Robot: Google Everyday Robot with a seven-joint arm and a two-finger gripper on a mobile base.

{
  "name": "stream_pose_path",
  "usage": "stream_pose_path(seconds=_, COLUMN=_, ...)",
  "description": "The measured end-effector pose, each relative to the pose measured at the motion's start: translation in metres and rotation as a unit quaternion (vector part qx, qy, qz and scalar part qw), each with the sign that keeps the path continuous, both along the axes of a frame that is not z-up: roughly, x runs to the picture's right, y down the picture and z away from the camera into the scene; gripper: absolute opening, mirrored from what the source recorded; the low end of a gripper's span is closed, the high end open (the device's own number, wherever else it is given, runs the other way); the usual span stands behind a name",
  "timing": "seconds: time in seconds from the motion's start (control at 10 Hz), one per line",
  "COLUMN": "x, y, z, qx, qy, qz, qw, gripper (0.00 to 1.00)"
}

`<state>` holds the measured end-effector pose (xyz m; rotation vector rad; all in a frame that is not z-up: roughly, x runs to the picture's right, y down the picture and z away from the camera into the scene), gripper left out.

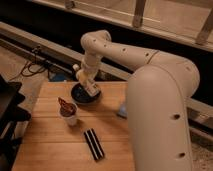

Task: Place the bottle in the ceramic bowl

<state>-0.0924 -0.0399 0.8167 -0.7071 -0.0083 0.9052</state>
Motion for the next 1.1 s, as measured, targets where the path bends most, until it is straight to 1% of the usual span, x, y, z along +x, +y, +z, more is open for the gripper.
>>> stream_pose_path(seconds=0.1, x=-0.002, y=0.009, z=0.015, qx=-0.007, qy=-0.011, qz=0.004, qw=0.9999, gripper=0.13)
stream_pose_path(seconds=0.2, x=-0.006, y=0.017, z=0.029, qx=-0.015, qy=-0.025, qz=0.013, qw=0.9995, gripper=0.19)
stream_pose_path(seconds=0.3, x=-0.008, y=0.023, z=0.042, qx=-0.024, qy=-0.044, qz=0.023, qw=0.9985, gripper=0.29)
stream_pose_path(seconds=0.4, x=-0.013, y=0.026, z=0.052, qx=-0.028, qy=-0.066, qz=0.032, qw=0.9969, gripper=0.4)
stream_pose_path(seconds=0.5, x=-0.019, y=0.024, z=0.057, qx=-0.028, qy=-0.082, qz=0.036, qw=0.9956, gripper=0.49)
stream_pose_path(seconds=0.7, x=-0.026, y=0.014, z=0.062, qx=-0.025, qy=-0.104, qz=0.039, qw=0.9935, gripper=0.72)
stream_pose_path(seconds=0.8, x=-0.025, y=0.009, z=0.063, qx=-0.023, qy=-0.108, qz=0.042, qw=0.993, gripper=0.77)
stream_pose_path(seconds=0.9, x=-0.021, y=0.006, z=0.063, qx=-0.023, qy=-0.112, qz=0.047, qw=0.9923, gripper=0.8)
stream_pose_path(seconds=1.1, x=-0.01, y=0.004, z=0.064, qx=-0.032, qy=-0.114, qz=0.063, qw=0.991, gripper=0.8)
